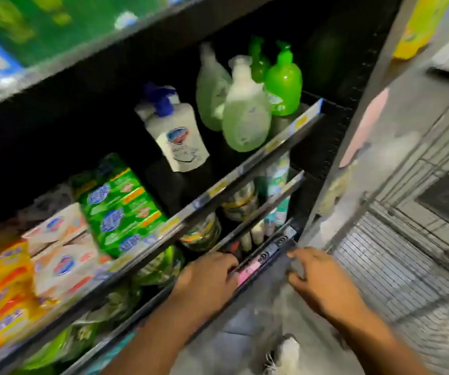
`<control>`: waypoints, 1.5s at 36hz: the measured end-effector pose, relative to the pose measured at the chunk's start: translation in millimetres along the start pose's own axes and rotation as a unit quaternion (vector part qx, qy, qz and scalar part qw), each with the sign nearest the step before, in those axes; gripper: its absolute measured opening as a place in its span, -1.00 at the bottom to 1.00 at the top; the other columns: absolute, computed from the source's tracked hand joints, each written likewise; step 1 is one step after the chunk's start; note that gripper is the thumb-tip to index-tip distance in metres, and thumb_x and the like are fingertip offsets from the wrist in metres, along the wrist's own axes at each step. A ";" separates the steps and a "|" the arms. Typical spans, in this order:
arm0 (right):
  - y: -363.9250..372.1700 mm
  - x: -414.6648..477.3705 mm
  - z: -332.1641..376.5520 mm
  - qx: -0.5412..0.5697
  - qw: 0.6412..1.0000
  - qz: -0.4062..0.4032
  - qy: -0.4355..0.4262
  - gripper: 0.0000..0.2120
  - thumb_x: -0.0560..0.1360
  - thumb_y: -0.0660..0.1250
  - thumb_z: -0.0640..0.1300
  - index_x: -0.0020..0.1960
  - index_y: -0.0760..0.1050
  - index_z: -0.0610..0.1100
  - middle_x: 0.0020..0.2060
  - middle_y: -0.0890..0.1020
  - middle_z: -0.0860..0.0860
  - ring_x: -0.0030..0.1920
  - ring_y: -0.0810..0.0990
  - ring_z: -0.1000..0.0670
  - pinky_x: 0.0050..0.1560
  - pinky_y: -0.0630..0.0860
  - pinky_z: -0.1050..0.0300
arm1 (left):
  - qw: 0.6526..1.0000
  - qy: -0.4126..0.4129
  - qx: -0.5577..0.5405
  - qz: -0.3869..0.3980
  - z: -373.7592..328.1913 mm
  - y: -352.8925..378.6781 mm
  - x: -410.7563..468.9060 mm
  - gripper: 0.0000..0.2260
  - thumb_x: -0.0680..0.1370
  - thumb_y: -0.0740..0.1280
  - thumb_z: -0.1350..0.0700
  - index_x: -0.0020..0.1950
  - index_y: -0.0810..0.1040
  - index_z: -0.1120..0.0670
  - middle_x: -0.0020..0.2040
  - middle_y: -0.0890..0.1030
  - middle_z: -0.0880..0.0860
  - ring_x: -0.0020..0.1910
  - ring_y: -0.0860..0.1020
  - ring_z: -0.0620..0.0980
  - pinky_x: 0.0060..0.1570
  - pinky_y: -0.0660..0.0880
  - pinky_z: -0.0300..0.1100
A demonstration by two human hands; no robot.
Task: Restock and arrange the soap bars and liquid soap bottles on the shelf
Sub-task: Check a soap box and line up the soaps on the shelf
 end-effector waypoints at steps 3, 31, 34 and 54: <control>-12.1 8.2 65.0 0.010 0.998 -0.014 -0.057 -0.60 0.50 0.39 -0.09 0.33 0.53 -0.02 0.26 0.58 -0.02 0.25 0.55 -0.07 0.22 0.44 0.17 | 0.996 -0.017 -0.056 -0.060 28.5 -30.3 -43.5 -0.65 0.51 0.15 -0.15 0.19 0.54 -0.10 0.13 0.61 -0.08 0.15 0.55 -0.04 0.11 0.47 -0.13; 11.7 42.7 441.6 -0.171 0.926 0.003 -0.336 -0.65 0.42 0.45 -0.15 0.20 0.58 -0.13 0.10 0.66 -0.17 0.16 0.58 -0.22 0.10 0.49 0.05 | 0.951 -0.250 -0.105 -0.153 250.3 -117.0 -184.2 -0.51 0.66 0.08 -0.19 0.49 0.35 0.06 0.46 0.39 0.16 0.41 0.37 0.20 0.37 0.29 0.03; 18.1 62.9 450.7 -0.264 0.911 0.026 -0.316 -0.79 0.52 0.31 -0.10 0.11 0.56 -0.14 0.06 0.65 -0.21 0.08 0.60 -0.25 -0.02 0.50 0.03 | 0.941 -0.248 -0.126 -0.193 245.4 -118.2 -187.5 -0.50 0.66 0.05 -0.22 0.48 0.35 0.03 0.46 0.38 0.15 0.40 0.37 0.17 0.34 0.28 -0.02; 27.2 131.7 455.6 -0.113 0.928 0.229 -0.270 -0.49 0.34 0.61 -0.15 0.25 0.58 -0.03 0.17 0.63 0.02 0.22 0.55 -0.05 0.33 0.43 0.02 | 0.926 -0.266 -0.012 -0.268 258.1 -102.4 -168.0 -0.19 0.43 -0.30 -0.40 0.60 0.11 -0.09 0.60 0.18 0.02 0.57 0.13 0.09 0.48 0.03 0.08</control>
Point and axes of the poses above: each hand's wrist, its own x-axis towards the middle knuckle, its own y-axis out of the palm, z = x × y, the point moved 4 cm from there along x, towards the middle knuckle
